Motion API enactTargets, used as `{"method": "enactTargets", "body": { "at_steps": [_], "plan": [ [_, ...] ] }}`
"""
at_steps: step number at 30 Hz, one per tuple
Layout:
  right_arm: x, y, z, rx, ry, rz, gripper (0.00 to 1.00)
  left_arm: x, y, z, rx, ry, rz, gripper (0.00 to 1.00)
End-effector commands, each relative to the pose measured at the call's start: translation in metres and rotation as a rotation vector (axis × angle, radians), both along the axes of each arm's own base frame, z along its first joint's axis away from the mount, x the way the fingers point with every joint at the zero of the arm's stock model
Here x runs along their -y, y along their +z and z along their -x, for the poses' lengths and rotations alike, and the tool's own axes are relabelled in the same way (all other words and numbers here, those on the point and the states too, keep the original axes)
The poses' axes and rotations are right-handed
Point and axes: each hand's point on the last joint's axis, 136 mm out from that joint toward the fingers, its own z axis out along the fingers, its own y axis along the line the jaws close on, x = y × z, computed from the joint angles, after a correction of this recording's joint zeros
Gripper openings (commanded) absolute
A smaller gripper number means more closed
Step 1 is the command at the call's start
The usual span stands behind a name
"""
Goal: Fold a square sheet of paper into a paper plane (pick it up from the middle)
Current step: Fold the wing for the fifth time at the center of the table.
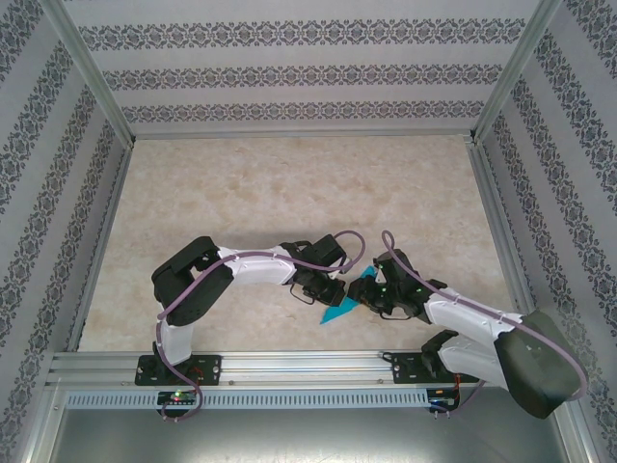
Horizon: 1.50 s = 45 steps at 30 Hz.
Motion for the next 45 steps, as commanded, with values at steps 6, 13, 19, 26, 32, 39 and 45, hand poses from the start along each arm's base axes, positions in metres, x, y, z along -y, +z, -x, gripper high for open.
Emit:
{"method": "enactTargets", "body": {
  "at_steps": [6, 13, 19, 26, 32, 39, 45],
  "plan": [
    [0.011, -0.001, 0.011, -0.045, -0.025, 0.043, 0.36, -0.003, -0.012, -0.002, -0.01, -0.005, -0.021, 0.12],
    [0.0, -0.003, 0.006, -0.044, -0.021, 0.014, 0.25, 0.002, 0.0, -0.003, -0.001, -0.007, 0.013, 0.12],
    [-0.003, 0.001, 0.002, -0.031, -0.021, 0.01, 0.19, 0.004, 0.013, -0.003, 0.011, -0.012, 0.044, 0.13],
    [0.002, 0.008, 0.005, -0.024, -0.02, 0.019, 0.25, 0.003, 0.014, -0.004, 0.021, -0.015, 0.037, 0.13],
    [0.004, 0.013, 0.003, -0.011, -0.027, 0.02, 0.25, 0.002, 0.012, -0.004, 0.019, -0.012, 0.035, 0.14],
    [0.0, 0.016, -0.005, 0.008, -0.034, -0.008, 0.26, 0.001, 0.014, -0.004, 0.02, -0.012, 0.036, 0.14],
    [-0.007, 0.015, -0.01, 0.01, -0.036, -0.059, 0.19, 0.004, 0.024, -0.005, 0.031, -0.011, 0.059, 0.16]
  ]
}}
